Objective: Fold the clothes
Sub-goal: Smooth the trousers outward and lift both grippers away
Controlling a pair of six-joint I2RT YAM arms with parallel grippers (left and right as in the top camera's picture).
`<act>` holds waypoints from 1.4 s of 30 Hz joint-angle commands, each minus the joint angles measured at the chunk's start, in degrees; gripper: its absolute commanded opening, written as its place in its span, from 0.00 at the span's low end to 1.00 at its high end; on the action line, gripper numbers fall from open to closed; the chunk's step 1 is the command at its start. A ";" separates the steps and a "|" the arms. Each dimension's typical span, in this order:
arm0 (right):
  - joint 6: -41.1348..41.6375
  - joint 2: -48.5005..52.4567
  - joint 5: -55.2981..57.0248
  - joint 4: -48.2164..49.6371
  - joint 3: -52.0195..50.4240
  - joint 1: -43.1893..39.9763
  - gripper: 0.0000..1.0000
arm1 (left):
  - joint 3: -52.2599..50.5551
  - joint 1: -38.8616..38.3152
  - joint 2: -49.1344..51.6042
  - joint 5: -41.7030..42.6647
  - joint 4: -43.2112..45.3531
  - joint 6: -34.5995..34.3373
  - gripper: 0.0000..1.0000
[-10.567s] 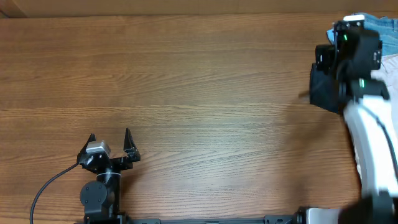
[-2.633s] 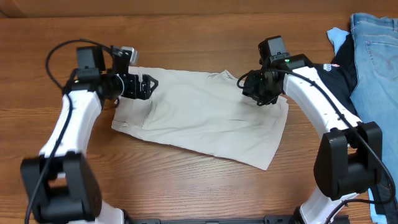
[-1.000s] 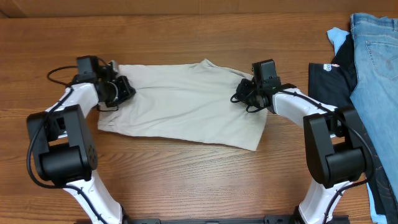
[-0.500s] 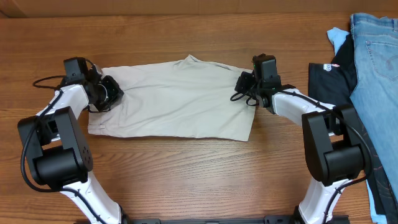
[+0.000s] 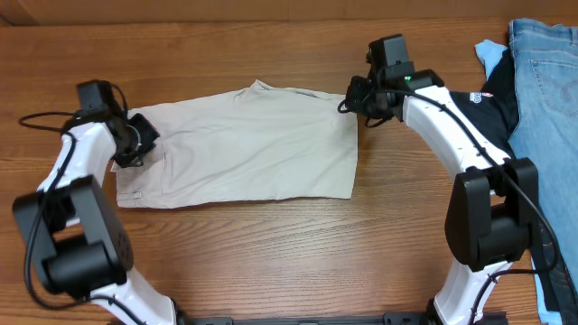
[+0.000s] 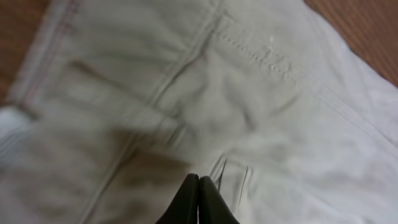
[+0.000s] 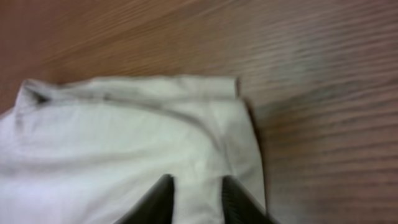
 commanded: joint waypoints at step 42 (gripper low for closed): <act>7.48 9.70 6.08 -12.85 -3.52 2.45 0.04 | 8.87 2.51 14.45 -4.39 -12.48 14.32 0.04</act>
